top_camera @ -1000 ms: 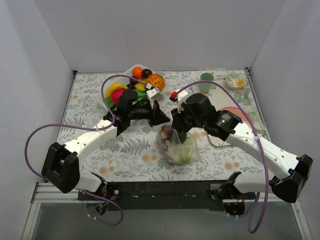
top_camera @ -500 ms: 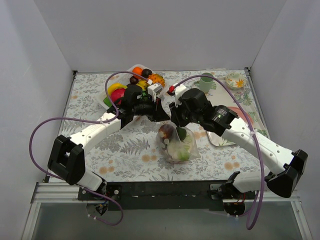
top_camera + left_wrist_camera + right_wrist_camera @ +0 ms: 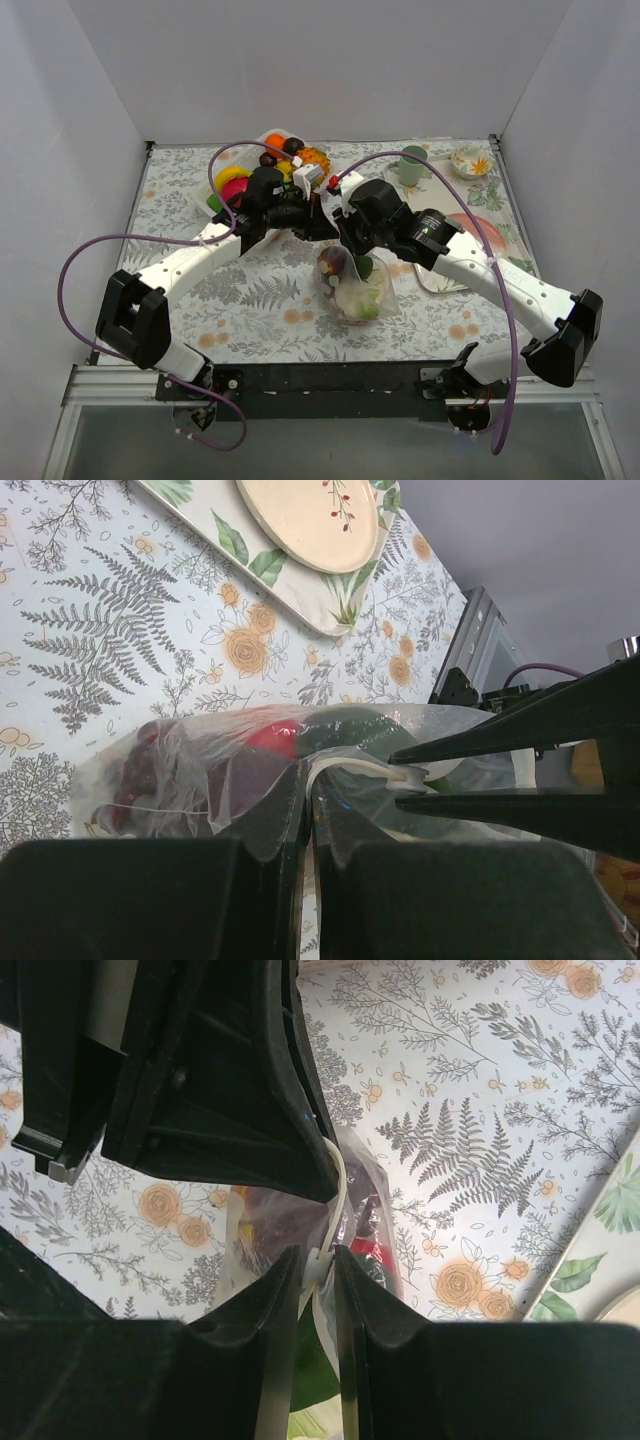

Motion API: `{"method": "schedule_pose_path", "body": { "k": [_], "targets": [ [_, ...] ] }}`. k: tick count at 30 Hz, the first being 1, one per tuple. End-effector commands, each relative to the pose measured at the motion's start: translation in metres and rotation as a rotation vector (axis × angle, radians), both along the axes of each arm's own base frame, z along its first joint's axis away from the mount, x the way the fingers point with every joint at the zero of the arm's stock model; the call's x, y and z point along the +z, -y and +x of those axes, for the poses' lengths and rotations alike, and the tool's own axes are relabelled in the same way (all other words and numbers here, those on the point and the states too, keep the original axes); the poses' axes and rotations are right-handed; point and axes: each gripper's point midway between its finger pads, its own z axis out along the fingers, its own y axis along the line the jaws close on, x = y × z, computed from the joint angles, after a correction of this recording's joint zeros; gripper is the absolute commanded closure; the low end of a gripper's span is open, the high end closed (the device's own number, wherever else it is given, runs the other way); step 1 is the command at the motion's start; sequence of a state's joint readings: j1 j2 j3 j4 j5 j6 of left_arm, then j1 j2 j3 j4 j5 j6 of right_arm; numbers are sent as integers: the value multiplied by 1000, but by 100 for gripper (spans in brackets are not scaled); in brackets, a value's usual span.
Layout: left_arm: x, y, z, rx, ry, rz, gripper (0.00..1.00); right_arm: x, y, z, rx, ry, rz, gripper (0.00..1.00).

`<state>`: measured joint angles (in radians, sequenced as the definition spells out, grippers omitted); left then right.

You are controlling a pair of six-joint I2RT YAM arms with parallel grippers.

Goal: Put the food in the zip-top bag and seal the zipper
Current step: Zip the zipper food storage bag at the center of the board.

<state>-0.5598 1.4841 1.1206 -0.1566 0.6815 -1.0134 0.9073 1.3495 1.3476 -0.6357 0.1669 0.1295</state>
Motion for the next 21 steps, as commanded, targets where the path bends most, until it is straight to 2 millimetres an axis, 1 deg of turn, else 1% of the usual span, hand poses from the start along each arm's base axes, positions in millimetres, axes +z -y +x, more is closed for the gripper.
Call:
{"method": "schedule_pose_path", "body": {
  "k": [1,4,8,12,14,15,16,21],
  "targets": [
    [25,0,9,16,19,-48,100,17,-2,7,-23,54,11,81],
    [27,-5,18,48,-2,-66,100,15,-2,6,-21,49,3,87],
    [26,-16,36,142,-48,-82,100,11,1,4,-21,43,-10,89],
    [17,-30,58,242,-77,-65,100,9,1,1,-6,37,-12,89],
    [9,-33,64,276,-90,-43,100,7,3,-1,-6,32,-18,89],
    [10,-35,68,294,-84,-37,100,5,4,-1,-6,30,-21,89],
    [5,-37,71,317,-90,-21,100,4,4,-2,-4,28,-24,90],
    [-4,-47,84,380,-99,13,100,3,9,-8,3,23,-18,90]
  ]
}}
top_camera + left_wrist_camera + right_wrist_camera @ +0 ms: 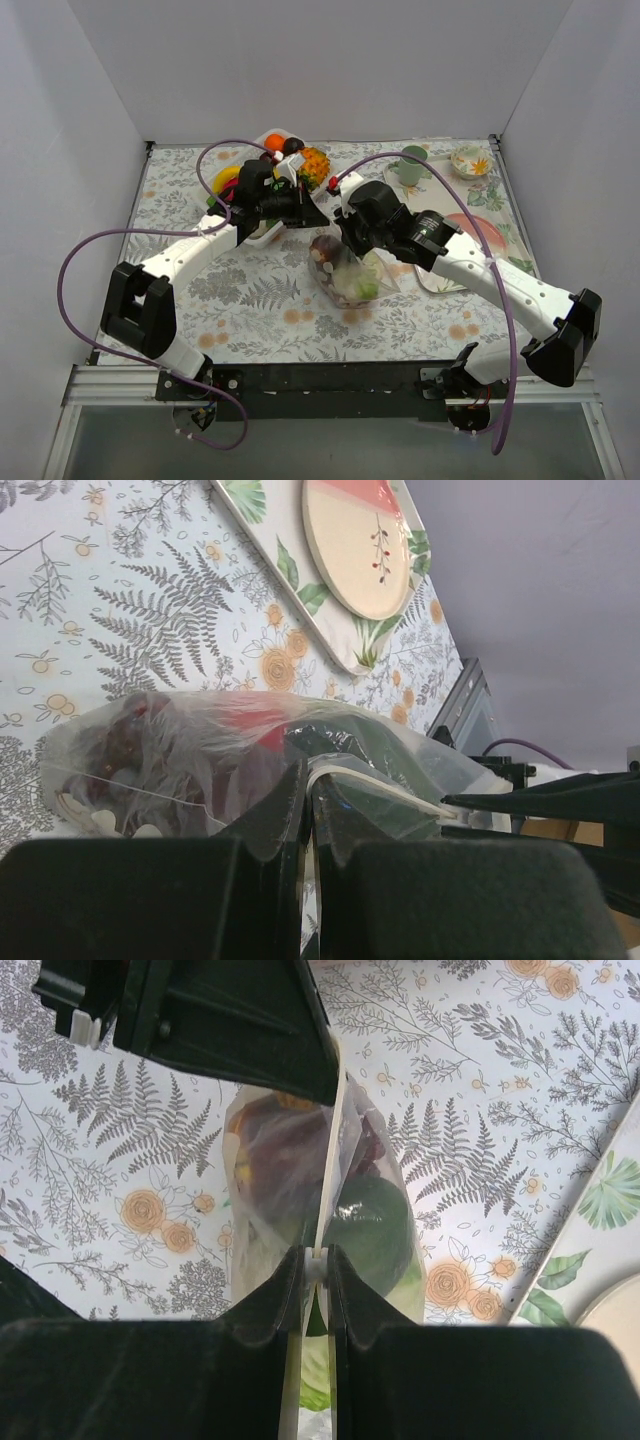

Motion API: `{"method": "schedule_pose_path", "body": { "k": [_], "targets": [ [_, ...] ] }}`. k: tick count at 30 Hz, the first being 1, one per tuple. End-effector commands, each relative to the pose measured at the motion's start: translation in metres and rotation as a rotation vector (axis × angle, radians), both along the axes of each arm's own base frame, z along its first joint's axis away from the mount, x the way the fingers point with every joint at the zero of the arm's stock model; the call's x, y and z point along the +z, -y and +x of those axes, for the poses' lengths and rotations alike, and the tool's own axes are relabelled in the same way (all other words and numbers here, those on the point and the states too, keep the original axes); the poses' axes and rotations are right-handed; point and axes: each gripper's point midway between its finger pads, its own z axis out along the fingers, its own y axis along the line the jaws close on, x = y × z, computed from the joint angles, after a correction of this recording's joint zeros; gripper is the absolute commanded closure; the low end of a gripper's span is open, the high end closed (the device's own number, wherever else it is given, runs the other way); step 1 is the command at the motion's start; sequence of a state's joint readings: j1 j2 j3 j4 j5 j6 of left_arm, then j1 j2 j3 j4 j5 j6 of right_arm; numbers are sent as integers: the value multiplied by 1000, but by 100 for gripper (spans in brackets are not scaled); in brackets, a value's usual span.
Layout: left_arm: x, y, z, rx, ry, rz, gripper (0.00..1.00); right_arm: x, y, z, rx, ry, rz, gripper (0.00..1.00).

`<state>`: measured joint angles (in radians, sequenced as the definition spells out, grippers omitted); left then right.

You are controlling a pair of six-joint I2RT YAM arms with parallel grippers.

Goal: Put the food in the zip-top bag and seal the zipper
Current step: Zip the zipper food storage bag at the center of the board.

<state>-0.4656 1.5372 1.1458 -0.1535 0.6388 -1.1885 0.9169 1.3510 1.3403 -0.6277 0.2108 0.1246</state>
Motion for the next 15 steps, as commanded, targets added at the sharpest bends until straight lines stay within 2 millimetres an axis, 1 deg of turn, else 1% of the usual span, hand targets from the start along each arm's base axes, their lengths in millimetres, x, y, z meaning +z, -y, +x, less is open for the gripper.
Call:
{"method": "schedule_pose_path", "body": {
  "k": [1,3,6,7,10,11,13,14,15],
  "targets": [
    [4,-25,45,187,57,63,100,3,8,-13,23,-7,-1,90],
    [0,-30,52,218,52,81,100,3,11,-16,24,-10,1,89],
    [0,-35,58,244,48,93,100,-1,18,-21,19,-19,-1,89],
    [-3,-35,59,250,41,101,100,-2,19,-23,16,-25,0,90],
    [-2,-38,63,269,47,109,100,-7,28,-29,3,-38,-8,90],
    [-2,-39,64,273,50,112,100,-6,31,-31,3,-34,-3,89],
    [-2,-41,67,283,52,119,100,-10,37,-36,-7,-48,-6,89],
    [-2,-42,67,287,55,120,100,-7,39,-38,-8,-43,3,89],
    [-2,-44,69,298,55,126,100,-9,42,-40,-11,-47,-1,90]
  ]
}}
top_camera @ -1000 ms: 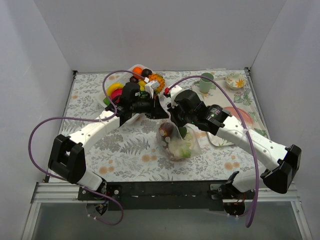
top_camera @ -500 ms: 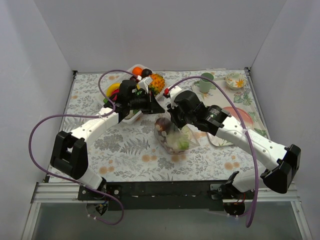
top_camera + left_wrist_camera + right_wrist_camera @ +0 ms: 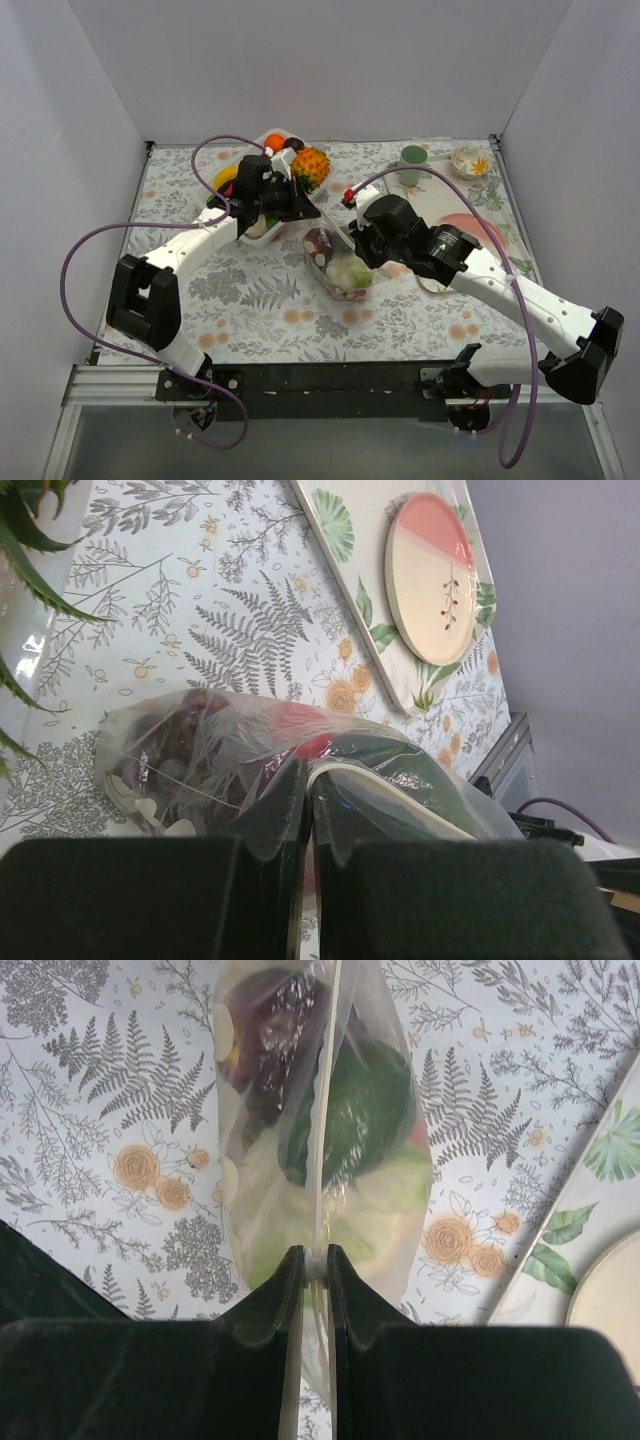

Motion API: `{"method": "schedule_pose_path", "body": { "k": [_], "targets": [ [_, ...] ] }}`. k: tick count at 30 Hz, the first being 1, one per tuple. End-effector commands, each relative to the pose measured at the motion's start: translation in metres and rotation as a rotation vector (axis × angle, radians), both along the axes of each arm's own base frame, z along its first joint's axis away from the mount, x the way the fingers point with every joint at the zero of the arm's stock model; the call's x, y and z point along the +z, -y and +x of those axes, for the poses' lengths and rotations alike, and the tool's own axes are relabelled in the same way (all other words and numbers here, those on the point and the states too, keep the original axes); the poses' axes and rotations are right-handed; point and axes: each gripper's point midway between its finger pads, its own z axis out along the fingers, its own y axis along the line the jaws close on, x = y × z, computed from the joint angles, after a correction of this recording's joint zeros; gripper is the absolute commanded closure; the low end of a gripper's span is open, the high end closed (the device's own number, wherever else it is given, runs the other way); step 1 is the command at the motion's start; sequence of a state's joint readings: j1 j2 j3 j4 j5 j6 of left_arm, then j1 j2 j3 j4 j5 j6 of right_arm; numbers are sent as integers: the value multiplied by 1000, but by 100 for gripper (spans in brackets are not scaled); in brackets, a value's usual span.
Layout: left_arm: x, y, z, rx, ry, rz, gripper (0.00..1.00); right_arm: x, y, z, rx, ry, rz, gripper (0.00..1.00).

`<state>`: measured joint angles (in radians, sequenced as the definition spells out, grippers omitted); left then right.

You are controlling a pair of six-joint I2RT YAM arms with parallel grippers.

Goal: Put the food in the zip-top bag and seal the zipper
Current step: Zip the zipper food storage bag at the center of the board, then place the zipper food storage bag at the center of the board.

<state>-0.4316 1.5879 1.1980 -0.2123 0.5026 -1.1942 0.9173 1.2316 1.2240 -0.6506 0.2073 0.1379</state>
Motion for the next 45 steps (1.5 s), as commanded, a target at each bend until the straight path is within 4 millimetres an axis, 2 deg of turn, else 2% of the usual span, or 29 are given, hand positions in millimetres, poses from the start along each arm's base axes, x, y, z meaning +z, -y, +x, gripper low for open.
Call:
{"method": "schedule_pose_path", "body": {
  "k": [1,11,19,25,29,33,34,36,37,40,43,44,45],
  "targets": [
    [14,-24,34,141,83,51,100,3,18,-20,-10,-27,13,90],
    [7,-33,39,175,70,69,100,-1,50,-35,-87,-36,6,89],
    [10,-33,38,160,87,72,100,8,63,-40,-124,-20,38,89],
    [29,-7,19,-21,92,-33,100,18,62,-35,-150,2,55,88],
    [39,4,17,-66,106,-57,94,32,72,-18,-255,56,31,86],
    [54,20,26,-91,141,-76,100,47,78,-3,-351,98,9,85],
    [57,26,27,-100,148,-79,100,57,79,1,-368,114,28,85],
    [58,34,33,-104,147,-83,100,66,83,6,-400,137,32,84],
    [66,40,34,-112,162,-93,100,75,83,8,-410,150,50,84],
    [72,48,44,-108,185,-106,100,84,80,12,-413,162,80,84],
    [75,49,51,-89,203,-112,86,85,60,12,-363,142,143,84],
    [75,48,53,-75,213,-102,83,73,48,7,-307,99,155,85],
    [73,45,55,-64,215,-92,77,71,37,9,-284,92,182,86]
  ]
}}
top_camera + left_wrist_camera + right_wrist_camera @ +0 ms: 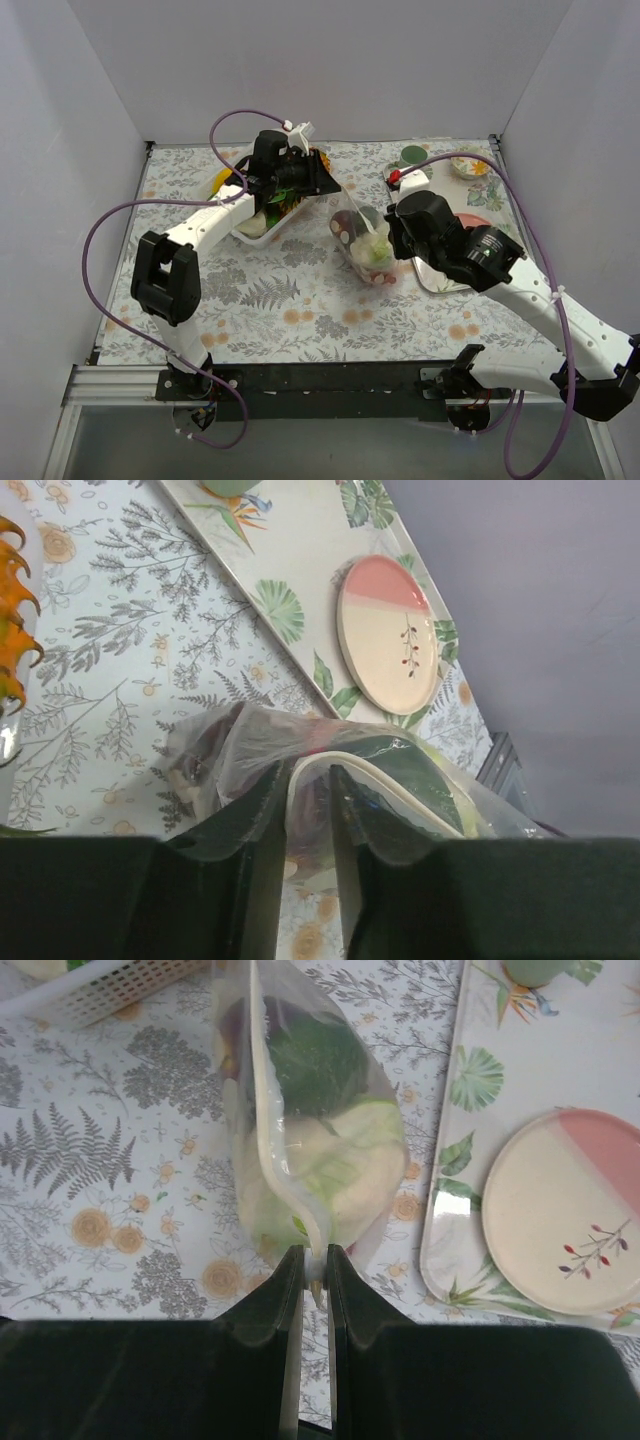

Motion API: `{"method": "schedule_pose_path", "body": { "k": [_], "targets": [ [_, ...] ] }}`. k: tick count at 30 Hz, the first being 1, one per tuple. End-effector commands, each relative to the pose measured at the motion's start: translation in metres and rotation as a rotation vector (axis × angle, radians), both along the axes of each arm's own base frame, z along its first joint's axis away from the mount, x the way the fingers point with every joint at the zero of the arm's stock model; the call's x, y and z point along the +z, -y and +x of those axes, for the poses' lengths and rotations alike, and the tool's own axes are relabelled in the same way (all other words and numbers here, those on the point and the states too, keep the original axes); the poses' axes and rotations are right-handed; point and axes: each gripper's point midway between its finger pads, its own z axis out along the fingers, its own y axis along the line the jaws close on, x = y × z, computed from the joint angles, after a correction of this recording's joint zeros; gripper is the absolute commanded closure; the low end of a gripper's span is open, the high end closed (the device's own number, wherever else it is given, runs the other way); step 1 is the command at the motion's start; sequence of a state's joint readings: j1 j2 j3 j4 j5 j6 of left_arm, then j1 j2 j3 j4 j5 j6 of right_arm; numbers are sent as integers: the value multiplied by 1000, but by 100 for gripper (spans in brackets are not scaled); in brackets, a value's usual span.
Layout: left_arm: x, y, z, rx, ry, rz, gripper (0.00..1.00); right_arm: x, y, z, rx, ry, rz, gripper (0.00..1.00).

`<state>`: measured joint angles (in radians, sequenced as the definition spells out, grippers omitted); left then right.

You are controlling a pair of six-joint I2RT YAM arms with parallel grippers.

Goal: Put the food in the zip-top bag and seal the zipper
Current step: Place the zipper food storage bag at the center of the board.

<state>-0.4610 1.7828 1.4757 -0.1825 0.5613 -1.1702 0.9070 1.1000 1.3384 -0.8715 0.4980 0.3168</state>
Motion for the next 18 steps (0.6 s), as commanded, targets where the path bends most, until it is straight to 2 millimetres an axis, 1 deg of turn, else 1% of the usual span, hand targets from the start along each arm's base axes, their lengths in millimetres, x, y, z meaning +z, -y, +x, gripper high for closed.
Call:
{"method": "schedule_pose_path", "body": {
  "k": [1,2,3,4,5,6,7,8,9,10,11,14,15,16,17,18],
  "targets": [
    [38,-2,11,41,109,-28,68,7,-41,7,79,9,158,86],
    [35,-7,14,75,114,-7,50,-9,-50,3,110,-33,164,86],
    [33,-10,14,91,110,5,36,-20,-59,2,133,-58,168,86],
    [32,-13,14,106,110,13,27,-22,-70,4,157,-59,201,86],
    [34,-19,11,128,116,20,2,-29,-81,-1,201,-97,224,86],
    [33,-25,12,163,113,37,2,-45,-87,-4,219,-133,215,82],
    [36,-30,12,182,115,43,2,-44,-98,-6,256,-141,253,78],
    [39,-36,7,198,111,51,2,-47,-103,-8,273,-153,265,68],
    [41,-42,8,237,107,60,2,-52,-108,-8,289,-166,271,63],
    [42,-49,8,257,100,66,2,-50,-115,-10,318,-171,294,57],
    [48,-55,2,270,94,66,2,-50,-119,-11,329,-175,303,48],
    [50,-72,-5,335,86,84,2,-44,-131,-14,387,-181,334,33],
    [54,-78,-12,350,98,84,2,-42,-132,-14,394,-180,339,31],
    [57,-87,-12,395,108,95,2,-38,-134,-14,401,-173,346,28],
    [55,-95,-14,425,96,114,2,-34,-135,-15,410,-168,353,25],
    [55,-101,-15,459,91,126,2,-30,-134,-15,412,-158,358,16]
  ]
}}
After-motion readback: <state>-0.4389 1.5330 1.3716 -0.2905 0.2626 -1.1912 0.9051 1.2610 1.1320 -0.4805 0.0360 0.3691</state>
